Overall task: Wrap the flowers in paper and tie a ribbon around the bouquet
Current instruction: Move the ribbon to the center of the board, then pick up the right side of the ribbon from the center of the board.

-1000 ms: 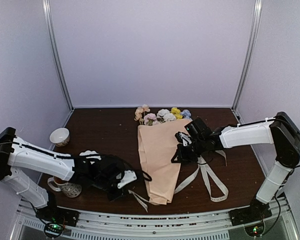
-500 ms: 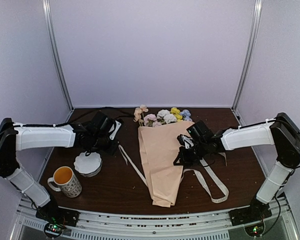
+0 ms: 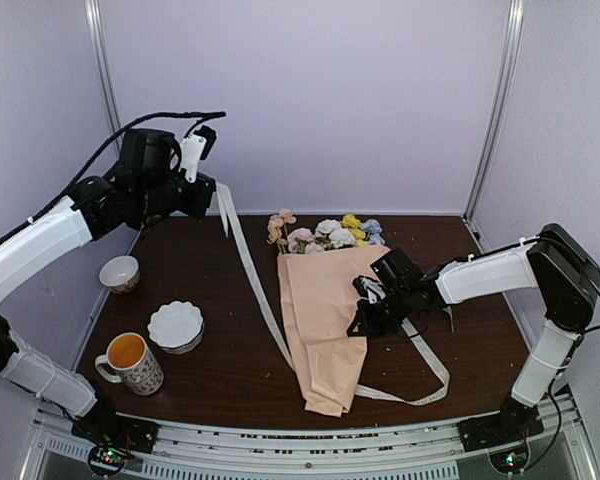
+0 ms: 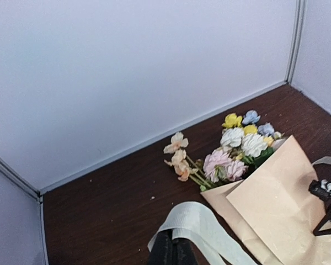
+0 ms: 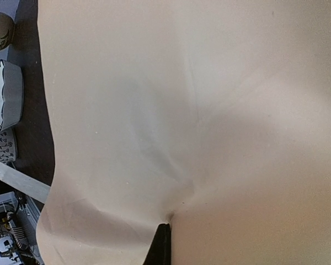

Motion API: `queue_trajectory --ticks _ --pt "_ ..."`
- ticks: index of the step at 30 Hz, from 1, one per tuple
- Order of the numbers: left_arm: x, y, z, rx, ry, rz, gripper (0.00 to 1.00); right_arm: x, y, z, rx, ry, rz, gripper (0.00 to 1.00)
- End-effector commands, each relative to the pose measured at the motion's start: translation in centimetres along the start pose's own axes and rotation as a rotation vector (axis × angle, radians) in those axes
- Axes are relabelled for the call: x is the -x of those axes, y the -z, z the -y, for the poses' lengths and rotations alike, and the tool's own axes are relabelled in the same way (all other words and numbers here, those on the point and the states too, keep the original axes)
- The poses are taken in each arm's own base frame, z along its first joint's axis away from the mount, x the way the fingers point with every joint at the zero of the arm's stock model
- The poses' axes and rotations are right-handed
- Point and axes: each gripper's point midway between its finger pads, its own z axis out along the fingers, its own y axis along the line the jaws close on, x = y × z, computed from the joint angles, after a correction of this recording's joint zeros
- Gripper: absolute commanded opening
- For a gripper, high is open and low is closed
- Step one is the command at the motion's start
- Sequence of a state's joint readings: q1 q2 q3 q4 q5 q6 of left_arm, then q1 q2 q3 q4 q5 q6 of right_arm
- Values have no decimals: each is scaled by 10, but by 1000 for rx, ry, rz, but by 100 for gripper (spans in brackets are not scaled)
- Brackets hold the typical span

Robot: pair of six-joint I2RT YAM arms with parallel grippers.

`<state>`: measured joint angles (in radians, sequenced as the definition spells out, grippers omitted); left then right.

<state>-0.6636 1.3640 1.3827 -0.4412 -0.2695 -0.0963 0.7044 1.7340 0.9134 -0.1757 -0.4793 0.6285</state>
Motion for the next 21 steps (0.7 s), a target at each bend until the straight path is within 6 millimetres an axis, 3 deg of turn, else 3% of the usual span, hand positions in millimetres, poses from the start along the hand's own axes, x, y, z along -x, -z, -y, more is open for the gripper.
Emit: queue_trajectory --ticks 1,6,8,12,17,21 --pt "46 31 33 -178 -52 184 0 -6 -9 12 -26 7 -19 0" --pt "71 34 52 -191 -140 225 0 -5 -9 12 -37 13 -25 0" --pt "67 21 54 -178 -166 203 0 -6 -9 12 -38 16 -27 0" --pt "40 -13 54 -120 -227 84 0 -5 -7 8 -21 11 -28 0" --pt "9 -64 12 84 -261 -26 0 -1 1 -5 18 8 -21 0" --pt "3 -103 -23 195 -255 -69 0 2 9 -15 43 12 -22 0"
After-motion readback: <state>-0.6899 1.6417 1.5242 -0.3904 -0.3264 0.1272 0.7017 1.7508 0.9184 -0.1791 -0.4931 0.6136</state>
